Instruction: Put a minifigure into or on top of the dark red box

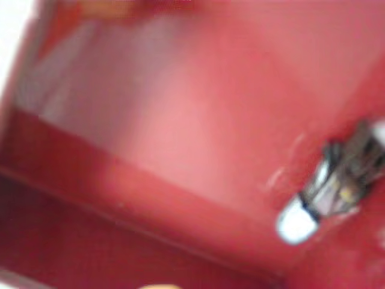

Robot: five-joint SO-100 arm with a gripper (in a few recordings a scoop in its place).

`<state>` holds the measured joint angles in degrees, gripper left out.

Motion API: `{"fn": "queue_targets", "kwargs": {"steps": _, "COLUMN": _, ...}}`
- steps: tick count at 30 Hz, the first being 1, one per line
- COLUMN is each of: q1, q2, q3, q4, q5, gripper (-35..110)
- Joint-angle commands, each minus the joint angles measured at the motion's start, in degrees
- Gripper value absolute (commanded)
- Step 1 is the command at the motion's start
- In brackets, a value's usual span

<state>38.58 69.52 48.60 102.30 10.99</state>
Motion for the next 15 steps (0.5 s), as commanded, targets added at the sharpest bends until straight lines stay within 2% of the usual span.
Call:
{"fn": "queue_targets", "kwargs": {"steps": 1, "q1": -4.3, "q2": 17.2, "q3": 8.6, "q4": 1.1, "q5": -1.6, "gripper": 22}}
{"fn": "queue_targets", "kwargs": {"steps": 5, "q1": -12.4, "q2": 35.5, "q3": 23.2, "q4": -0.9, "q5": -2.8, "gripper": 21}}
{"fn": "queue_targets", "kwargs": {"steps": 9, "q1": -24.4, "q2": 56.5, "q3": 41.2, "q4": -8.3, "q5": -5.8, "gripper": 23}}
{"fn": "queue_targets", "kwargs": {"steps": 15, "q1": -47.9, "q2": 80.1, "q3": 64.4, "q4": -20.7, "q5": -6.4, "gripper": 22}}
